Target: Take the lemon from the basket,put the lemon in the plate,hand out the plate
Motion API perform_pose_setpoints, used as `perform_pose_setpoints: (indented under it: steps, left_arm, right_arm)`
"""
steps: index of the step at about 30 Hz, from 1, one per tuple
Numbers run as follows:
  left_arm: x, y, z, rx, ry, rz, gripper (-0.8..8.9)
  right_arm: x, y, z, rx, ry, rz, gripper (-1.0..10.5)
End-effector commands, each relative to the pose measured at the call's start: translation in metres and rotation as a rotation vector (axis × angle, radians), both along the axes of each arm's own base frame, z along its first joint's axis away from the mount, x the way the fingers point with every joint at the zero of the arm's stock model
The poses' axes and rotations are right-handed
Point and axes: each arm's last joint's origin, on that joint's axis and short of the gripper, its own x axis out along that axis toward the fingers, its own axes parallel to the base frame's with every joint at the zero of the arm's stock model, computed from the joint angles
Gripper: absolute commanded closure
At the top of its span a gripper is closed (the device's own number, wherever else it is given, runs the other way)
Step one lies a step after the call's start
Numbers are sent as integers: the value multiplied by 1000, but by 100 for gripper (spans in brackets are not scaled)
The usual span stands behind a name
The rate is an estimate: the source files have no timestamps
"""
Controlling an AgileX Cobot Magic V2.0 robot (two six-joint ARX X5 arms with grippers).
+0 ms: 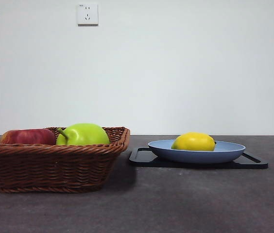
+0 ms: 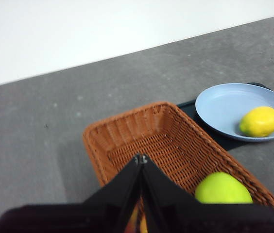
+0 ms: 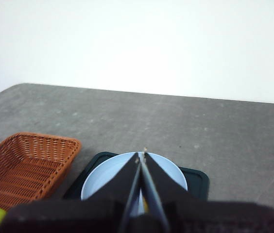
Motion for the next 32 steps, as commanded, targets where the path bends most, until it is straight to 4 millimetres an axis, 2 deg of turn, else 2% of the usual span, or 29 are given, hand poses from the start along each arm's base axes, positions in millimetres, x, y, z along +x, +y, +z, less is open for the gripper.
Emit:
perform_pose_setpoints:
  steps: [1, 8, 22, 28, 32]
  left_arm:
    - [-10, 5, 1, -79, -35, 16, 807]
    - [-16, 9, -1, -84, -46, 17, 805]
    - [-16, 9, -2, -86, -48, 11, 805]
    - [-35, 24, 1, -61, -121, 58, 805]
    - [-42, 40, -9, -61, -166, 233, 805]
  right_arm:
    - [-3, 0, -7, 23, 0, -5, 944]
    - [1, 1, -12, 101, 71, -17, 943]
    - [3, 2, -14, 100, 83, -19, 943]
    - [3, 2, -14, 100, 83, -20, 943]
    - [3, 2, -14, 100, 83, -20, 943]
